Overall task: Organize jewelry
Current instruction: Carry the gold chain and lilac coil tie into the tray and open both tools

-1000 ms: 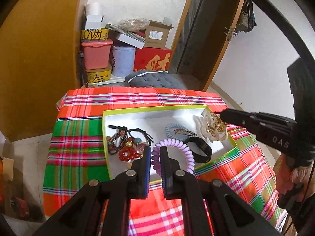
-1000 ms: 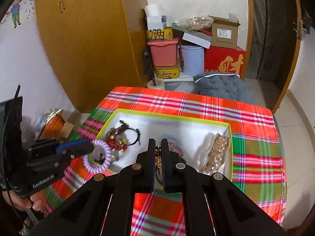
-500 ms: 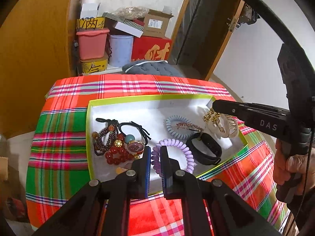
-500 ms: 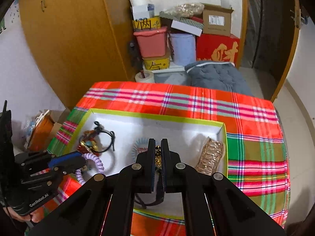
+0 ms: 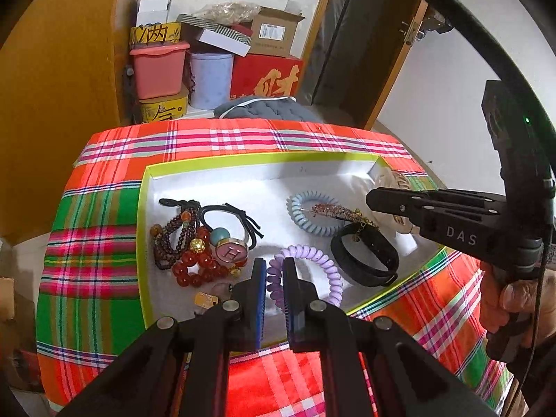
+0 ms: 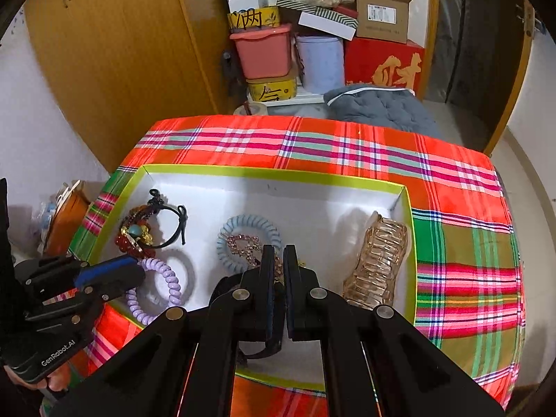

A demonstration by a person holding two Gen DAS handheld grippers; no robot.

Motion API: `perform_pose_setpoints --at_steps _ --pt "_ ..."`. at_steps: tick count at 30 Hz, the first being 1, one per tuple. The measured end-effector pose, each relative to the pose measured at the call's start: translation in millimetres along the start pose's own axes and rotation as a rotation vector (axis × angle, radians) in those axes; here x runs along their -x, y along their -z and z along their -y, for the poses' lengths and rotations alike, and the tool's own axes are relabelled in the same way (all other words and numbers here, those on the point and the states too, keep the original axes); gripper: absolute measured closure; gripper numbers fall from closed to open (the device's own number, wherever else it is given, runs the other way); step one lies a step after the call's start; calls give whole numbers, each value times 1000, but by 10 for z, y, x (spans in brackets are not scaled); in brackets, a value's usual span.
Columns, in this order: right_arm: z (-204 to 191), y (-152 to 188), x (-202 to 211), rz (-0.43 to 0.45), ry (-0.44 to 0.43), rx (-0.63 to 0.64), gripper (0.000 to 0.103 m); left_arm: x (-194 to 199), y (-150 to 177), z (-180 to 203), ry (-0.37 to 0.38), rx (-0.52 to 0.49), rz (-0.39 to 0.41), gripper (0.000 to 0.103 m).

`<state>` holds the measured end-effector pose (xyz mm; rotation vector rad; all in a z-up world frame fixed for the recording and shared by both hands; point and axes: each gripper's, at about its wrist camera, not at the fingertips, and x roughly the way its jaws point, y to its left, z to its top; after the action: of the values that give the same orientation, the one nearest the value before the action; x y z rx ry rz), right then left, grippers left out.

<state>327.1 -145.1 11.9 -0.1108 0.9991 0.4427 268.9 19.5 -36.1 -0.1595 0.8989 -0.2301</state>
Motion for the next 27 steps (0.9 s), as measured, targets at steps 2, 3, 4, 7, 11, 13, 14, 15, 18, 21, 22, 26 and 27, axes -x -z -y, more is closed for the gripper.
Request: perform_pose_setpoints --at_steps 2,3,4,7,11,13,14,15,18,21,22,26,27 --pt "5 7 4 -1 -1 1 98 -23 1 -1 -4 0 -7 93" --pt "6 7 4 -1 0 0 98 -38 2 -4 -9 0 -12 94" --pt "10 12 10 -1 1 -1 98 -47 7 1 -12 0 -16 94" --pt "18 18 27 -2 -7 -8 96 -61 24 4 -16 -2 -19 94" --pt "9 37 88 13 -13 -7 88 -76 32 -2 -26 2 -28 93" --pt "3 49 120 16 -13 -6 88 -73 35 2 -27 6 -30 93" --pt "0 48 129 16 -14 -6 88 -63 36 2 -26 8 -29 93" --pt "-5 51 146 18 -15 -6 88 -48 36 5 -24 9 -26 94" --pt "-16 68 196 23 -19 -6 88 9 32 21 -26 9 -18 93" --pt "-28 103 256 31 -25 -9 87 74 39 37 -29 8 -10 93" --pt "-28 114 276 33 -26 -10 87 97 42 41 -30 8 -8 93" --pt "-37 179 375 42 -32 -15 87 197 67 74 -33 9 0 93" --pt "-40 197 404 45 -33 -16 86 229 75 83 -36 10 4 93"
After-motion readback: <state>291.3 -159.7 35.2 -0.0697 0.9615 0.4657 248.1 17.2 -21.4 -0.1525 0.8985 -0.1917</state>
